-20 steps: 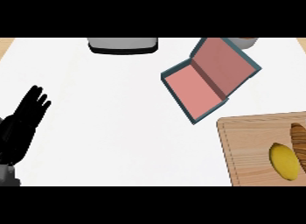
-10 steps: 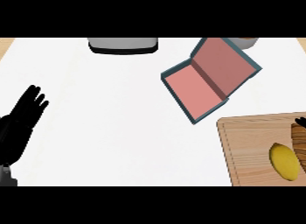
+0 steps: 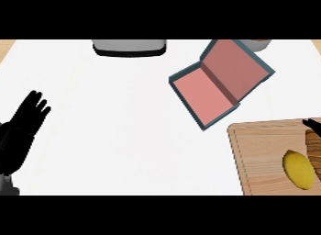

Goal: Pick the lemon from the cutting board and place it in the cardboard box

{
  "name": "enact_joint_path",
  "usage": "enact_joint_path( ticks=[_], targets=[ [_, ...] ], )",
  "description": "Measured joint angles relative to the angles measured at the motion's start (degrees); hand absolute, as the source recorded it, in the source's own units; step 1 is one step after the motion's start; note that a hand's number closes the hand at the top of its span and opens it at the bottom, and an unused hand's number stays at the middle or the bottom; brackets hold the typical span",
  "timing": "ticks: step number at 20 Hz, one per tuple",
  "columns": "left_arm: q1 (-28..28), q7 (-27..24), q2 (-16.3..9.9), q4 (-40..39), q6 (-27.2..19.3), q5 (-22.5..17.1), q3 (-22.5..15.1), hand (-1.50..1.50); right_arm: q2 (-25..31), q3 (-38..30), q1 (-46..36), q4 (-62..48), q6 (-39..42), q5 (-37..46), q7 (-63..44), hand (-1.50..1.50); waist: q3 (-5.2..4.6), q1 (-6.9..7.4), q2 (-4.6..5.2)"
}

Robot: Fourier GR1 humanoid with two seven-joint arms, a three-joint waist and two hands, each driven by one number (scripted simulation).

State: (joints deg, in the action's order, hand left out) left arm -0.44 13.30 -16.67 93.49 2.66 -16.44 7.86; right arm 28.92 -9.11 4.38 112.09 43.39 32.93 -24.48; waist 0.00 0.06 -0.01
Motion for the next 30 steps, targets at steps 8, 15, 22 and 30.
enact_joint_path(
  ticks=[8,15,22,30],
  targets=[
    [-0.2,2.2,1.2,1.6,0.3,1.5,0.9,0.0,-2.6,2.2,1.0,-1.5,-0.8,6.4,1.6,-1.5,0.0,-0.08,-0.02],
    [-0.9,1.3,2.7,0.5,1.1,2.7,1.7,0.0,-4.9,3.4,0.3,-3.6,-0.2,9.9,2.4,-1.5,0.0,-0.09,0.0],
    [-2.0,2.5,2.2,0.5,2.7,2.2,3.6,0.0,-5.3,3.4,1.6,-6.5,-1.6,13.4,5.8,-1.5,0.0,-0.1,-0.02],
    [-0.1,3.8,3.2,3.0,3.6,2.6,4.3,0.0,-6.7,3.3,1.0,-9.0,-2.7,16.5,7.5,1.5,0.01,-0.04,-0.02]
  ],
)
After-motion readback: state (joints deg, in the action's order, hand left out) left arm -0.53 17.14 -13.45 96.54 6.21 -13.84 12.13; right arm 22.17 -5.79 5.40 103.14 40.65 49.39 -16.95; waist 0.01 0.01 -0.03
